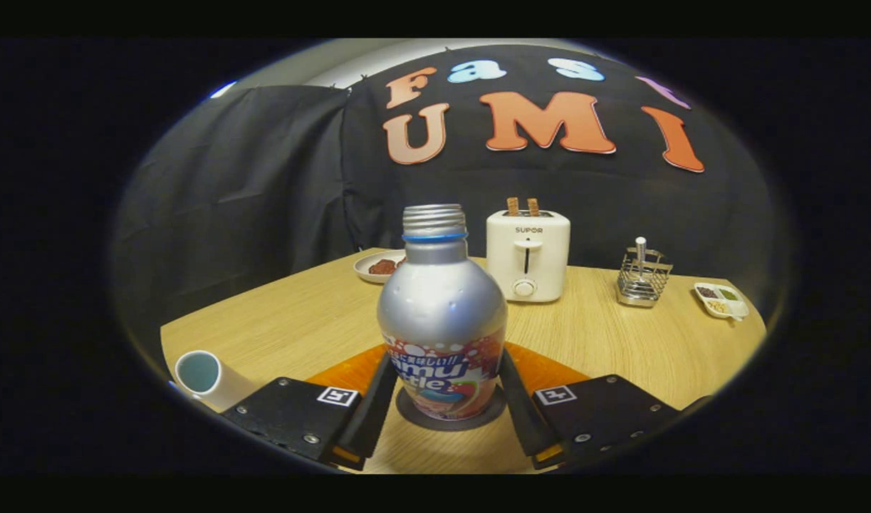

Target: Take the bottle from table, then pour the juice into the cup, finally place the bottle on the coaster

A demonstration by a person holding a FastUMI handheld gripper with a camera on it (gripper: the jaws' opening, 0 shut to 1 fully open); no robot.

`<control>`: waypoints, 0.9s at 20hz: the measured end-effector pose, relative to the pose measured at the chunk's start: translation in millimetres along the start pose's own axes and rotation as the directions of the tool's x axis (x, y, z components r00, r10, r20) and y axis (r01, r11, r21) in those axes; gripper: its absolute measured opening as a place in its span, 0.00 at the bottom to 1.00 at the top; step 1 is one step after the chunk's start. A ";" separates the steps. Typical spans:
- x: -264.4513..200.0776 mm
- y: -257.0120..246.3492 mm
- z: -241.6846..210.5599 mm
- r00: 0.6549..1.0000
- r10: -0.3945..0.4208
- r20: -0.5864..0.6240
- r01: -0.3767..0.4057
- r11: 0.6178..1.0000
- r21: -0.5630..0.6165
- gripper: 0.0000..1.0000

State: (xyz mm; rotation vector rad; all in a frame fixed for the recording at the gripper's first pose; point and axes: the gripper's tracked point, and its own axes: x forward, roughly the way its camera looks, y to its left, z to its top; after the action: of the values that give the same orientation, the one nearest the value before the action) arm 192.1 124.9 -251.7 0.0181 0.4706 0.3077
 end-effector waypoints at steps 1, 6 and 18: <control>-0.4 1.0 0.1 1.000 0.006 0.001 -0.006 1.000 0.003 0.77; -13.1 -6.8 -0.6 0.999 -0.033 -0.021 0.033 0.999 0.005 0.91; -154.9 -8.0 121.3 0.955 -0.076 0.288 0.097 0.994 -0.060 0.97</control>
State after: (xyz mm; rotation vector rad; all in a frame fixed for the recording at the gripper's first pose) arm 117.9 77.9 -75.5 -0.0293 0.1726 0.2312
